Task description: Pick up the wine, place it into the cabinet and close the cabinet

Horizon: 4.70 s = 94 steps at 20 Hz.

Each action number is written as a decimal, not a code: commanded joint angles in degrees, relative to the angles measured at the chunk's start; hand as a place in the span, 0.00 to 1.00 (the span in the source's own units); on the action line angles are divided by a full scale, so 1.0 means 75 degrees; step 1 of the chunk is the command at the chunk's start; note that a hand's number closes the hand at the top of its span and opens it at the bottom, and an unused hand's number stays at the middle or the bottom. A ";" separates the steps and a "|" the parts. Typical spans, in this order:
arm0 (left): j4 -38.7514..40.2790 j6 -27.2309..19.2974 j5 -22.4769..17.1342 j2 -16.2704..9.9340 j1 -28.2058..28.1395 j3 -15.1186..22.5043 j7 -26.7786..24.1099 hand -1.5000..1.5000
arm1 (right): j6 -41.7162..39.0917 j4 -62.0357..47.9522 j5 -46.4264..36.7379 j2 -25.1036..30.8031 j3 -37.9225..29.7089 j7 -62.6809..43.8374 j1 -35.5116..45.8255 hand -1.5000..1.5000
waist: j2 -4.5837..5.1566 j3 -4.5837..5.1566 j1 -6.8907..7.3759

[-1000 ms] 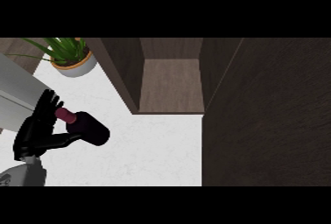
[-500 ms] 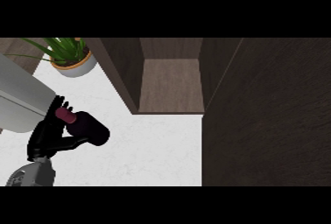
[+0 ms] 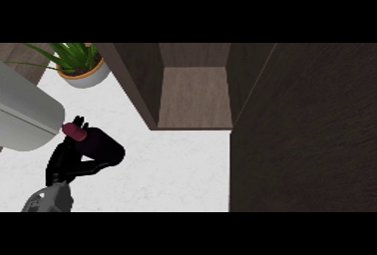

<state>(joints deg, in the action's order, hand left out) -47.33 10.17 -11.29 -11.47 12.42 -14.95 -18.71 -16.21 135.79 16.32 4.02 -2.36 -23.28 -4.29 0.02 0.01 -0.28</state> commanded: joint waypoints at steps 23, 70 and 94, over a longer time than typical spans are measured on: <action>0.4483 0.1307 -0.0159 -0.0292 0.1608 -0.0506 -0.2754 1.00 | -0.0193 0.0443 0.0380 0.0132 -0.0442 -0.0056 -0.0399 0.00 | 0.0023 0.0009 -0.0089; -0.6512 -0.0284 -0.1145 0.1527 -0.4597 0.3749 -0.1039 1.00 | -0.0269 -0.0267 0.0142 -0.0002 -0.0431 0.0262 -0.0135 0.00 | -0.0016 -0.0007 0.0058; -0.5445 -0.5044 -0.0692 0.1529 0.0727 0.4868 0.0959 1.00 | 0.0099 -0.0659 -0.0443 -0.0237 0.0017 0.0107 0.0486 0.00 | 0.0009 0.0001 -0.0028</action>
<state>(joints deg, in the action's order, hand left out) -94.29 -21.89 -17.45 -0.01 9.14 20.16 -12.58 -18.37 130.53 15.01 3.21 -4.63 -19.41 -3.95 0.01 -0.02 -0.35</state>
